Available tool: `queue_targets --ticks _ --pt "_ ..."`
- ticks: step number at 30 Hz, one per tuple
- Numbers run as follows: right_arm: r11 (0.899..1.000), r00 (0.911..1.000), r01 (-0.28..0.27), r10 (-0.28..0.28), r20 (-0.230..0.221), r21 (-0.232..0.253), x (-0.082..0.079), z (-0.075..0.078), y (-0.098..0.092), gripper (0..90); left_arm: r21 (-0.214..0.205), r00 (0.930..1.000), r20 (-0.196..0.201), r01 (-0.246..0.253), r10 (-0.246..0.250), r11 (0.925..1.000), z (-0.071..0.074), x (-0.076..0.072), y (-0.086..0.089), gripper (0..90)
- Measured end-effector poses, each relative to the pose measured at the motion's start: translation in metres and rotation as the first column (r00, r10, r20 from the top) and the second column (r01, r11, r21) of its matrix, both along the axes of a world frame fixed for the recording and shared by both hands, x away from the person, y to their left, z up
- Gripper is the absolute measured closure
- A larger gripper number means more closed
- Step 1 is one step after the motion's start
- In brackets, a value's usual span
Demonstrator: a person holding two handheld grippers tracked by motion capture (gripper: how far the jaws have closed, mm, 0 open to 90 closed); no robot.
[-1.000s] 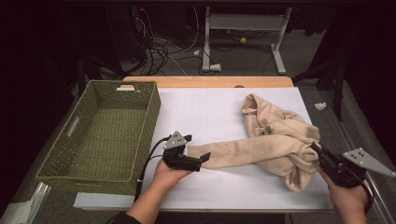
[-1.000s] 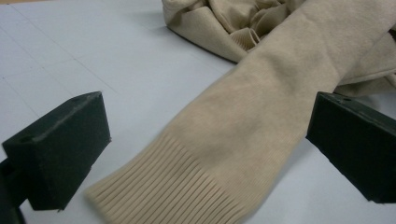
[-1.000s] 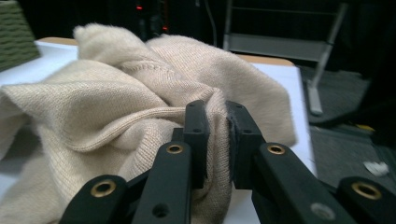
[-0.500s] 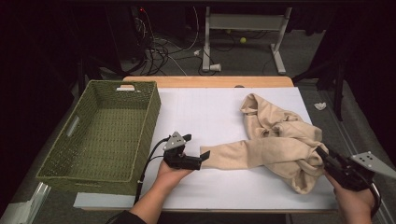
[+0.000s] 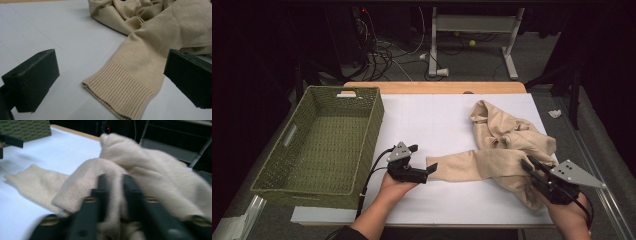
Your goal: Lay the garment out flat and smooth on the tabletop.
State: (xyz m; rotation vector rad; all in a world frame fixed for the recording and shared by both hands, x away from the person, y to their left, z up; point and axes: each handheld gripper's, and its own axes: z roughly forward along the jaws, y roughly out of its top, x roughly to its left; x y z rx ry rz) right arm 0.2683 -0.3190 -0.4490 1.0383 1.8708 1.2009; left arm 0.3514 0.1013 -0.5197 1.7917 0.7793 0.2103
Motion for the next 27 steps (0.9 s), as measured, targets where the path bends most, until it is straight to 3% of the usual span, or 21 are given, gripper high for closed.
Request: queue_targets --ticks 2,3,6,7,8,10,11,12,13,15,16,17,20,22,25,27 --pt "0.999 0.9976 0.042 -0.043 0.054 0.017 -0.006 0.009 -0.011 84.1 0.001 1.0 0.0 0.002 -0.002 1.0 0.0 0.0 0.0 0.0" --pt "0.995 0.992 0.088 -0.091 0.088 0.037 -0.01 0.014 -0.022 84.1 0.0 1.0 0.0 0.002 -0.002 1.0 0.0 0.0 0.0 0.0" --pt "0.968 0.9614 0.222 -0.237 0.14 0.116 -0.017 0.02 -0.055 84.1 0.001 1.0 0.001 0.004 -0.004 1.0 0.0 0.0 0.0 0.0" --pt "0.954 0.945 0.275 -0.291 0.148 0.119 -0.019 0.02 -0.067 84.1 0.0 1.0 0.0 0.004 -0.004 1.0 0.0 0.0 0.0 0.0" --pt "0.946 0.9385 0.301 -0.317 0.137 0.123 -0.019 0.017 -0.075 84.1 -0.001 1.0 0.0 0.004 -0.004 1.0 0.0 0.0 0.0 0.0" --pt "0.94 0.9426 0.315 -0.326 0.074 0.131 -0.015 0.007 -0.085 82.8 -0.002 1.0 -0.002 0.003 -0.003 1.0 0.0 0.0 0.0 0.0" --pt "0.946 0.9535 0.295 -0.301 0.021 0.134 -0.011 0.0 -0.086 76.7 -0.002 1.0 -0.002 0.003 -0.003 1.0 0.0 0.0 0.0 0.0" --pt "0.952 0.963 0.269 -0.269 -0.019 0.146 -0.007 -0.006 -0.086 61.8 -0.003 1.0 -0.002 0.002 -0.002 1.0 0.0 0.0 0.0 0.0" --pt "0.952 0.963 0.269 -0.269 -0.019 0.146 -0.007 -0.006 -0.086 61.8 -0.004 1.0 -0.003 0.001 -0.001 1.0 0.0 0.0 0.0 0.0" --pt "0.956 0.9735 0.223 -0.209 -0.092 0.192 0.002 -0.014 -0.082 33.1 -0.005 1.0 -0.004 0.001 -0.001 1.0 0.0 0.0 0.0 0.0" --pt "0.956 0.9754 0.199 -0.172 -0.138 0.214 0.007 -0.019 -0.08 23.1 -0.004 1.0 -0.004 0.002 -0.002 1.0 0.0 0.0 0.0 0.0" --pt "0.958 0.9725 0.194 -0.159 -0.17 0.21 0.011 -0.022 -0.077 16.1 -0.004 1.0 -0.004 0.003 -0.003 1.0 0.0 0.0 0.0 0.0" --pt "0.969 0.9577 0.18 -0.133 -0.255 0.171 0.02 -0.032 -0.072 10.4 -0.001 1.0 -0.002 0.003 -0.003 1.0 0.0 0.0 0.0 0.0" --pt "0.976 0.9411 0.157 -0.102 -0.322 0.149 0.027 -0.039 -0.068 9.7 0.003 1.0 -0.001 0.004 -0.004 1.0 0.0 0.0 0.0 0.0" --pt "0.98 0.9091 0.125 -0.051 -0.414 0.155 0.039 -0.048 -0.061 14.7 0.009 1.0 0.001 0.005 -0.005 0.9999 0.0 -0.001 -0.001 0.0" --pt "0.983 0.9042 0.104 -0.03 -0.426 0.151 0.047 -0.051 -0.052 25.3 0.011 1.0 0.002 0.004 -0.004 0.9999 0.0 -0.001 -0.001 0.0"
